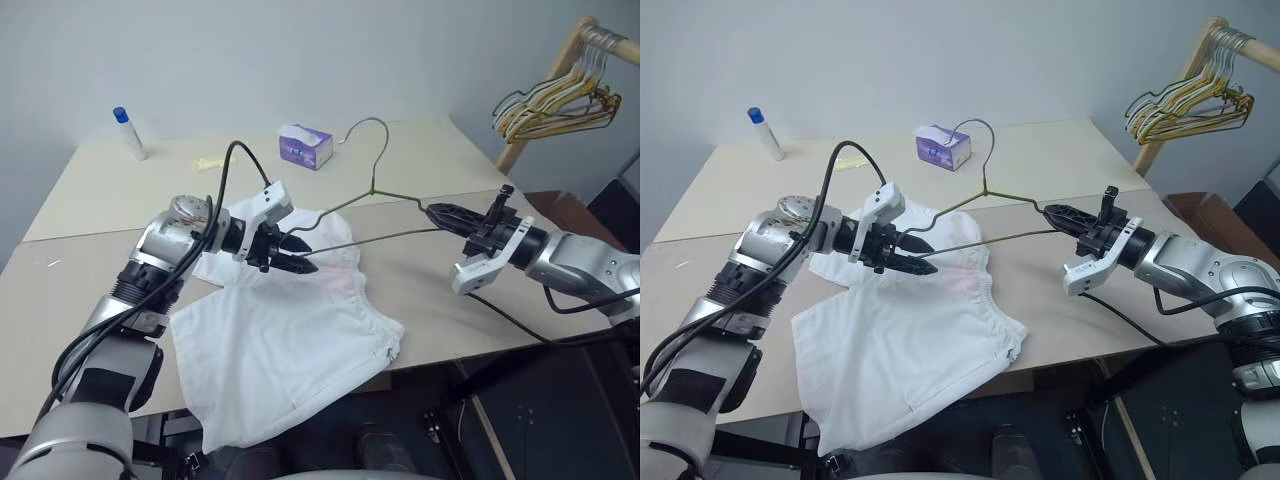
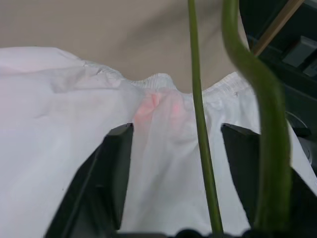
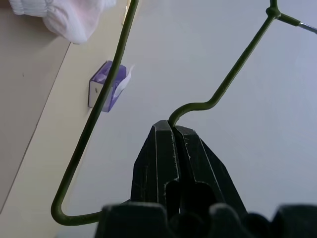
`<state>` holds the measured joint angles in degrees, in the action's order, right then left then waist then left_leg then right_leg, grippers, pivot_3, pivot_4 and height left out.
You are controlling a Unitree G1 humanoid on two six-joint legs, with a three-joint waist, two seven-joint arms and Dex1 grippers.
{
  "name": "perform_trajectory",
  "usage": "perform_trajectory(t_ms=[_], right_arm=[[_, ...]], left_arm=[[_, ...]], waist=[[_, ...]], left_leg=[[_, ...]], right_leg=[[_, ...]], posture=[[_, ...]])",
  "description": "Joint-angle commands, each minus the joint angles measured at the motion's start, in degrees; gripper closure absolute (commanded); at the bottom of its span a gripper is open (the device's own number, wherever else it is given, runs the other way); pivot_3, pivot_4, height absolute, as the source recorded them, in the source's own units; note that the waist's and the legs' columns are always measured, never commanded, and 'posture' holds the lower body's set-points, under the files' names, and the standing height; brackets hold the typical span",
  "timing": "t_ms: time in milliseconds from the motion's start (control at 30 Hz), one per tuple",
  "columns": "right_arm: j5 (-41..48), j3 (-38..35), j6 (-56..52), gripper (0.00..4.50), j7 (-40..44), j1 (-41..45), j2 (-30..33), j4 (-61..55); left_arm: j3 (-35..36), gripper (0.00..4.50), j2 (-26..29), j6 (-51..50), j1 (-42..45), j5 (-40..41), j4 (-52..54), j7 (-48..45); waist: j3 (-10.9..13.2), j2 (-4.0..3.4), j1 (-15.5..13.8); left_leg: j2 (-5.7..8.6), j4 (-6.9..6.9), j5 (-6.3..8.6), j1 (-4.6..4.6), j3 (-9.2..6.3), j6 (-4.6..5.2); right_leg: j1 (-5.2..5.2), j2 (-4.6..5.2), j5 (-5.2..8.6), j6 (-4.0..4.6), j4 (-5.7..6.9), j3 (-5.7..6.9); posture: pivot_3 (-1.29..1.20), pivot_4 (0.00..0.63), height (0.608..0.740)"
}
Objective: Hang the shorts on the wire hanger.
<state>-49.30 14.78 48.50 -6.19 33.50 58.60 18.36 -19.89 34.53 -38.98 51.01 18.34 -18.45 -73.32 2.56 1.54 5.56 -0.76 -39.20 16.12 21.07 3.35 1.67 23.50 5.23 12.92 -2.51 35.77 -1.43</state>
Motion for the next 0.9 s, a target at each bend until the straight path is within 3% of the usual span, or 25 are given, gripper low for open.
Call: perform_trajectory(t_ms=[33,167,233,367,467,533,633,700,767,900], right_arm=[[1.50,-2.47,0.11,4.50,-0.18,1.95,0.07,-1.29],[1.68,-2.19,0.75,4.50,-0.06,2.52,-0.28,-1.59],[3.92,-1.90,1.81,4.50,1.57,2.84,-0.54,-1.20],[12.68,-0.37,6.12,3.45,8.51,2.69,-0.02,0.27],[21.40,1.38,8.95,2.43,16.19,2.63,0.58,1.44],[33.85,3.27,6.33,1.68,26.22,1.28,1.52,0.10],[54.04,3.69,-6.24,0.59,42.71,-1.33,2.76,-5.79],[66.16,2.30,-23.38,0.01,52.17,-1.88,3.32,-11.99],[70.55,1.85,-36.73,0.01,58.30,-0.54,3.78,-15.42],[68.15,2.95,-45.96,0.01,65.80,2.29,2.27,-16.50]], left_arm=[[2.48,3.02,-0.11,0.41,0.93,0.06,1.50,0.04],[4.18,4.39,-0.55,-0.38,0.57,0.65,2.09,0.89],[4.64,4.48,-0.22,0.83,-0.28,0.23,3.33,1.23],[6.22,4.50,0.91,4.25,-2.75,-1.07,5.84,2.77],[6.31,4.50,2.13,8.94,-4.79,-4.02,6.55,4.92],[5.79,4.50,3.58,15.42,-6.77,-6.80,6.98,5.16],[5.93,4.50,5.12,23.63,-9.10,-9.05,7.62,4.28],[6.88,4.50,5.62,27.52,-10.30,-8.66,8.52,2.92],[7.40,4.50,5.91,28.49,-10.83,-8.01,9.75,1.69],[7.96,4.50,6.01,28.31,-11.44,-6.95,12.50,0.16]], waist=[[0.00,0.00,0.03],[0.00,0.00,0.03],[0.00,0.00,0.07],[0.00,0.00,0.00],[0.00,0.00,-0.03],[0.00,0.00,-0.06],[0.00,0.01,-0.43],[0.00,0.01,-0.78],[0.00,0.00,-1.61],[0.00,-0.01,-3.34]], left_leg=[[0.00,0.00,0.00,-0.01,0.01,0.00],[0.01,-0.01,0.00,-0.03,0.01,0.00],[0.01,-0.02,0.00,-0.03,0.02,0.00],[0.00,-0.02,0.00,-0.05,0.02,0.01],[0.00,-0.03,0.00,-0.06,0.03,0.01],[0.01,-0.03,0.01,-0.09,0.05,0.02],[-0.03,-0.03,0.08,-0.37,0.06,0.15],[-0.11,-0.03,0.13,-0.43,0.08,0.22],[-0.13,-0.07,0.14,-0.47,0.12,0.24],[-0.16,-0.19,0.15,-0.52,0.15,0.26]], right_leg=[[0.00,0.00,0.00,-0.01,0.01,-0.02],[0.00,0.00,-0.01,-0.02,0.06,-0.06],[0.01,0.00,-0.02,-0.03,0.07,-0.08],[0.00,-0.01,-0.03,-0.04,0.08,-0.12],[-0.01,0.01,-0.05,-0.07,0.07,-0.14],[-0.05,0.01,-0.11,-0.11,0.04,-0.18],[-0.37,0.02,-0.12,-0.11,-0.04,-0.18],[-0.41,0.07,-0.13,-0.13,-0.02,-0.23],[-0.41,0.10,-0.19,-0.14,0.04,-0.26],[-0.41,0.05,-0.24,-0.11,0.12,-0.22]], posture=[[-0.07,0.000,0.740],[-0.06,0.000,0.740],[-0.05,0.000,0.740],[-0.04,0.000,0.740],[-0.02,0.000,0.740],[-0.01,0.000,0.740],[0.01,0.000,0.740],[0.02,0.000,0.740],[0.03,0.000,0.740],[0.03,0.000,0.740]])
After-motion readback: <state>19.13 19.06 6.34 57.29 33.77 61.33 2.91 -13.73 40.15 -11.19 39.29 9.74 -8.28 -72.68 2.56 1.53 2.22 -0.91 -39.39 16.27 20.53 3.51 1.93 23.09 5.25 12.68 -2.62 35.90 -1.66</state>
